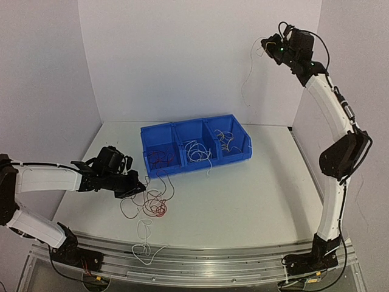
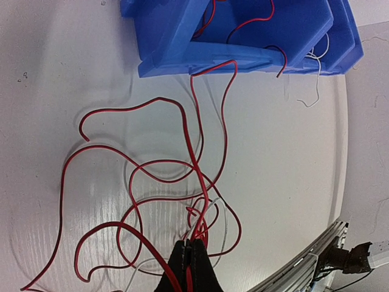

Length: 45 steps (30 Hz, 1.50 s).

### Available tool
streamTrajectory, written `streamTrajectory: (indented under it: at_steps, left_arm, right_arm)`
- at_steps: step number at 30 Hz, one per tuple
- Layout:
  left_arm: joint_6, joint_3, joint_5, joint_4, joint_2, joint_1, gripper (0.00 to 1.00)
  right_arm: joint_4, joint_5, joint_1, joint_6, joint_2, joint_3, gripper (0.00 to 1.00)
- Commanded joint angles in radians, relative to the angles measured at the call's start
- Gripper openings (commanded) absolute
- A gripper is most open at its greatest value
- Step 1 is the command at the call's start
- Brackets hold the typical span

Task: Untangle the cables

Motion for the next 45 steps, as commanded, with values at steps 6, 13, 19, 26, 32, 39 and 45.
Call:
streamTrajectory:
  at_steps: [6,13,19,26,32,39,45]
  left_arm:
    - [-0.04,-0.009,-0.017,0.066,-0.004,-0.005,0.0]
    - [-0.05,-0.04,-0.017,0.077,-0.03,-0.006,0.0]
    - [-0.038,-0.05,-0.009,0.09,-0.043,-0.006,0.0]
    - [-0.026,-0.046,-0.007,0.086,-0.051,-0.008,0.0]
    - [-0.038,-0.073,-0.014,0.084,-0.085,-0.008,0.0]
    - [-0.051,-0.088,-0.021,0.035,-0.108,-0.008,0.0]
    - [-0.062,-0.092,-0.032,0.011,-0.125,-0.008,0.0]
  right_arm:
    - [0.261,-0.088,0.062,0.188,0.099,0.018,0.0]
    - [0.273,-0.119,0.093,0.077,0.027,0.014,0.0]
    - [0.329,-0.166,0.093,-0.033,-0.118,-0.13,0.0]
    - [0.34,-0.283,0.093,0.005,-0.094,-0.08,0.0]
    - [0.343,-0.3,0.093,-0.02,-0.028,-0.07,0.0]
    - [0.361,-0.317,0.093,-0.086,0.083,0.003,0.0]
    - [0.363,-0.295,0.094,-0.174,0.111,0.03,0.0]
